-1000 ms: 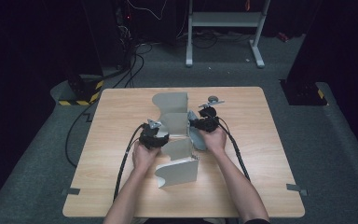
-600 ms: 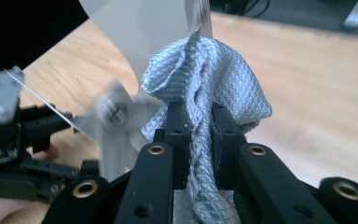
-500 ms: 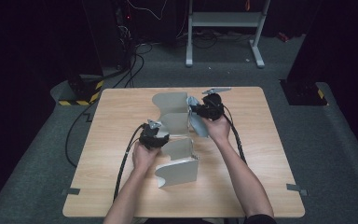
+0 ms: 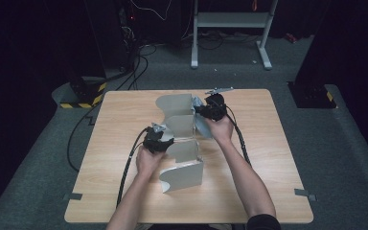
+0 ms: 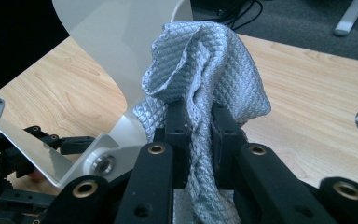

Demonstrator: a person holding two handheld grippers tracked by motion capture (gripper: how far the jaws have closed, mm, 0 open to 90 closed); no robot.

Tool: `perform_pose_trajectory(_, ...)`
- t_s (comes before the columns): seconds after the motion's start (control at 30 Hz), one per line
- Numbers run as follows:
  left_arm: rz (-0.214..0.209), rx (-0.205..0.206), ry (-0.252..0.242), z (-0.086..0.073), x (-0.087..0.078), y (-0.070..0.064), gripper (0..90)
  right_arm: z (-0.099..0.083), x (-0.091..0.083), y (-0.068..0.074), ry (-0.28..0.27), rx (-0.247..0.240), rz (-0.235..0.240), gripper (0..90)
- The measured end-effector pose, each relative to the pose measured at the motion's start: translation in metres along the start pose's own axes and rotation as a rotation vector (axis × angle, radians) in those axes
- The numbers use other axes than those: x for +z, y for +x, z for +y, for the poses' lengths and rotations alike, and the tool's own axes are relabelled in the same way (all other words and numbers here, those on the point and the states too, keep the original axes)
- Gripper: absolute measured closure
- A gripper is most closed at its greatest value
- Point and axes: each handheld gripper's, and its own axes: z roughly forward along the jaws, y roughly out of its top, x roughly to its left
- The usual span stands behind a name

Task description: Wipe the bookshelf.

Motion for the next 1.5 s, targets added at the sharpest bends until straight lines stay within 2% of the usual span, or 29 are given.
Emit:
perform_pose_trajectory(0.2,0.000,0.000,-0.001,0.000,0.000,0.000,34.0,-0.010,0.009,-0.010,0.032,0.039,0.013,81.0)
perform_pose_trajectory(0.27,0.000,0.001,0.000,0.000,0.000,0.000,34.0,-0.015,0.017,-0.012,0.080,0.034,-0.005,81.0)
perform_pose_trajectory(0.4,0.000,0.000,-0.001,0.000,0.000,0.000,33.9,-0.034,0.039,-0.015,0.165,0.051,-0.001,81.0)
perform_pose_trajectory(0.53,-0.001,0.001,0.000,0.000,0.000,0.000,33.9,-0.051,0.055,-0.015,0.219,0.069,0.004,80.9)
perform_pose_trajectory(0.6,-0.001,0.001,0.000,0.000,0.000,0.000,33.9,-0.056,0.059,-0.014,0.227,0.072,0.009,80.9)
perform_pose_trajectory(0.7,-0.002,0.000,-0.004,-0.001,0.000,0.000,33.9,-0.054,0.057,-0.013,0.225,0.072,0.005,80.9)
perform_pose_trajectory(0.73,-0.002,0.004,-0.002,-0.001,-0.001,0.000,33.9,-0.052,0.054,-0.012,0.217,0.060,-0.004,80.9)
perform_pose_trajectory(0.8,-0.002,0.004,-0.001,-0.001,-0.001,0.000,33.9,-0.045,0.042,-0.012,0.173,0.060,-0.003,80.9)
perform_pose_trajectory(0.9,-0.002,0.001,-0.004,-0.001,-0.001,0.000,33.9,-0.033,0.019,-0.010,0.098,0.035,-0.006,81.0)
perform_pose_trajectory(1.0,-0.002,0.004,-0.003,-0.001,-0.001,0.000,33.9,-0.025,-0.003,-0.001,0.034,-0.001,0.012,82.3)
perform_pose_trajectory(1.17,-0.001,0.001,-0.006,-0.001,-0.001,0.000,33.9,-0.023,-0.028,0.016,-0.033,-0.067,0.036,82.9)
perform_pose_trajectory(1.27,-0.001,0.005,-0.002,-0.001,-0.001,0.000,33.9,-0.025,-0.036,0.020,-0.056,-0.079,0.050,83.6)
perform_pose_trajectory(1.4,0.000,0.005,-0.002,-0.001,-0.001,0.000,33.9,-0.030,-0.043,0.019,-0.071,-0.059,0.074,84.1)
perform_pose_trajectory(1.5,0.001,0.002,-0.004,-0.001,-0.001,0.000,33.9,-0.034,-0.049,0.021,-0.087,-0.063,0.091,84.2)
